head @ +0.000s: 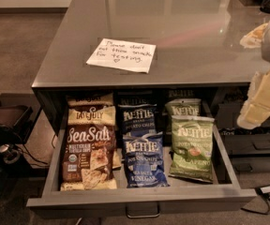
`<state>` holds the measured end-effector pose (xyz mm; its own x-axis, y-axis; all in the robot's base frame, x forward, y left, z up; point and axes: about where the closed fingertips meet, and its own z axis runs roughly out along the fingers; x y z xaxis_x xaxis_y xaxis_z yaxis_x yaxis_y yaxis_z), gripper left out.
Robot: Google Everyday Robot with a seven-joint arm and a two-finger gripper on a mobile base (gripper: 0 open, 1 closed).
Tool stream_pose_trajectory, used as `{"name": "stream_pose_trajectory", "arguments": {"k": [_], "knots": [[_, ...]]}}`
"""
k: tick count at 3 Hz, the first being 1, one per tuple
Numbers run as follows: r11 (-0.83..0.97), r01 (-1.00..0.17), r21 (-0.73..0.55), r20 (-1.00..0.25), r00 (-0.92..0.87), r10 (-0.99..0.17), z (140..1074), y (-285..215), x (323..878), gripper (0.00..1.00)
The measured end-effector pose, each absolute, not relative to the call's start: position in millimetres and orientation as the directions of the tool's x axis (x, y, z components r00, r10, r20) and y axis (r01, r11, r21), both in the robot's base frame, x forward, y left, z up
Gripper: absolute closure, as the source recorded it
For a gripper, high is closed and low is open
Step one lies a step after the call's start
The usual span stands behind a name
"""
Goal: Pick brown chip bag from top drawer and place on counter
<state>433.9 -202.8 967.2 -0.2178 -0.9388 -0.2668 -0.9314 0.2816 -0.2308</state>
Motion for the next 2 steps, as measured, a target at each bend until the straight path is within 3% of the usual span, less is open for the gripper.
{"name": "stream_pose_trajectory", "arguments": {"k": [2], "knots": [[0.3, -0.937, -0.18, -0.495, -0.177, -0.851, 941, -109, 426, 0.0]]}}
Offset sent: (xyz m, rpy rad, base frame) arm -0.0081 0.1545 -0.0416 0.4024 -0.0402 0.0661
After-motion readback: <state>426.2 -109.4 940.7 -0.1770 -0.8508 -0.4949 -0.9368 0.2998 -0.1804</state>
